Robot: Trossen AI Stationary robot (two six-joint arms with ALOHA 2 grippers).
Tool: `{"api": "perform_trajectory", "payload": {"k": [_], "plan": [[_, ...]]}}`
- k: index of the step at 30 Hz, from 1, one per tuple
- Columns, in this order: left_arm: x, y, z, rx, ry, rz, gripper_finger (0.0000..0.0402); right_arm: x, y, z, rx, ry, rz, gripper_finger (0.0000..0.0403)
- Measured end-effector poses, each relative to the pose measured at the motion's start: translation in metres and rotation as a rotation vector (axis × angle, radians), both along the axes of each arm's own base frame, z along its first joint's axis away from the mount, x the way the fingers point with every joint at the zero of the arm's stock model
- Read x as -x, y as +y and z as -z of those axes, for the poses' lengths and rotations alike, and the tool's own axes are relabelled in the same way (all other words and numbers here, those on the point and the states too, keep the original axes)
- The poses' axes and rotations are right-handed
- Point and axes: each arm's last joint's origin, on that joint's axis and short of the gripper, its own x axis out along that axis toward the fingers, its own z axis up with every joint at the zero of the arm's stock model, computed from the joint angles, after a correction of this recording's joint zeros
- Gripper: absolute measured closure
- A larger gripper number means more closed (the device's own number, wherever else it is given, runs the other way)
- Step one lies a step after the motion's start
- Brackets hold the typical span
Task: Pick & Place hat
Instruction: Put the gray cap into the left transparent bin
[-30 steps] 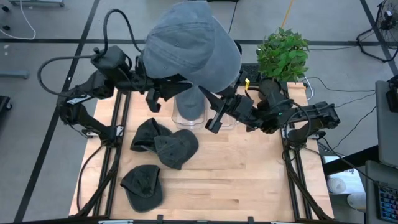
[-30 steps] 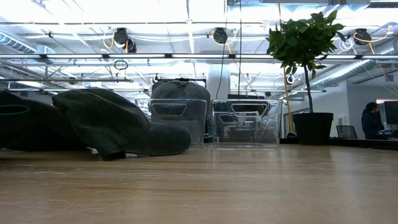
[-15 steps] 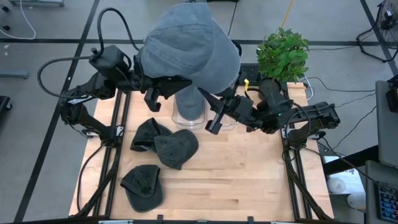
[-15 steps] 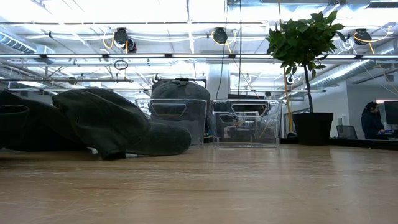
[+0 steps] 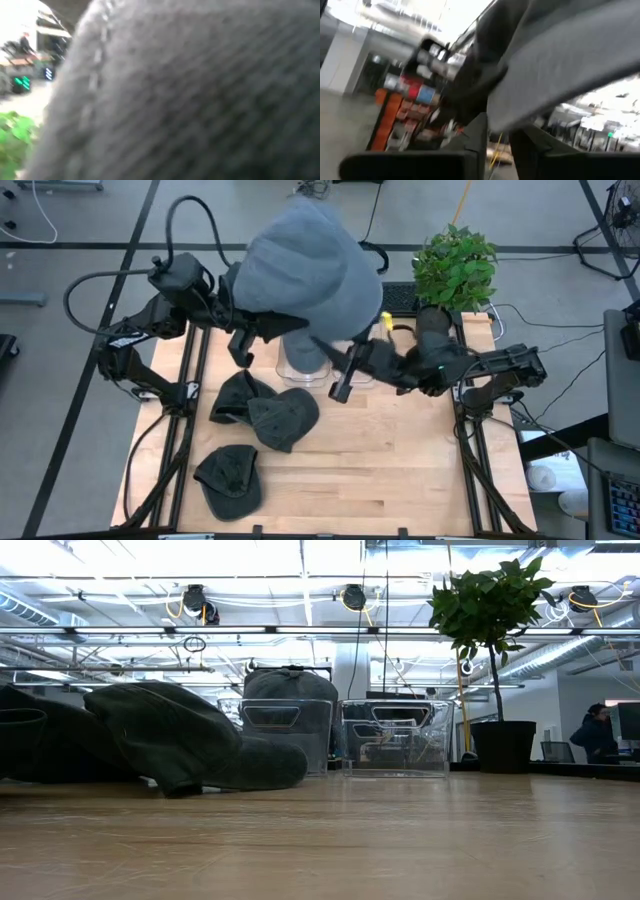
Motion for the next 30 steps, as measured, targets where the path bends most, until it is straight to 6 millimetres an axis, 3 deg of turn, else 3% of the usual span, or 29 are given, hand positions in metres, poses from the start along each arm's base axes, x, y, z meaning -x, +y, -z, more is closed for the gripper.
{"api": "perform_trajectory", "payload": {"k": [4, 11, 16, 21, 26, 30], "plan": [[0.012, 0.003, -0.001, 0.023, 0.039, 0.019, 0.0393, -0.002, 0.009, 0.010, -0.048, 0.109, -0.052, 0.0304], [0.031, 0.010, 0.000, 0.018, 0.109, 0.075, 0.0393, 0.016, 0.022, 0.018, -0.197, 0.294, -0.157, 0.0268], [0.048, 0.010, 0.001, 0.021, 0.173, 0.149, 0.0393, 0.040, 0.013, 0.001, -0.372, 0.226, -0.257, 0.0242], [0.050, 0.008, 0.006, 0.007, 0.221, 0.253, 0.0393, 0.056, 0.002, -0.006, -0.553, 0.234, -0.391, 0.0222], [0.054, 0.003, 0.007, -0.011, 0.238, 0.379, 0.0393, 0.061, -0.012, -0.003, -0.717, 0.271, -0.407, 0.0197], [0.054, 0.003, 0.015, 0.005, 0.310, 0.394, 0.0393, 0.059, -0.017, -0.003, -0.776, 0.302, -0.544, 0.0165]]}}
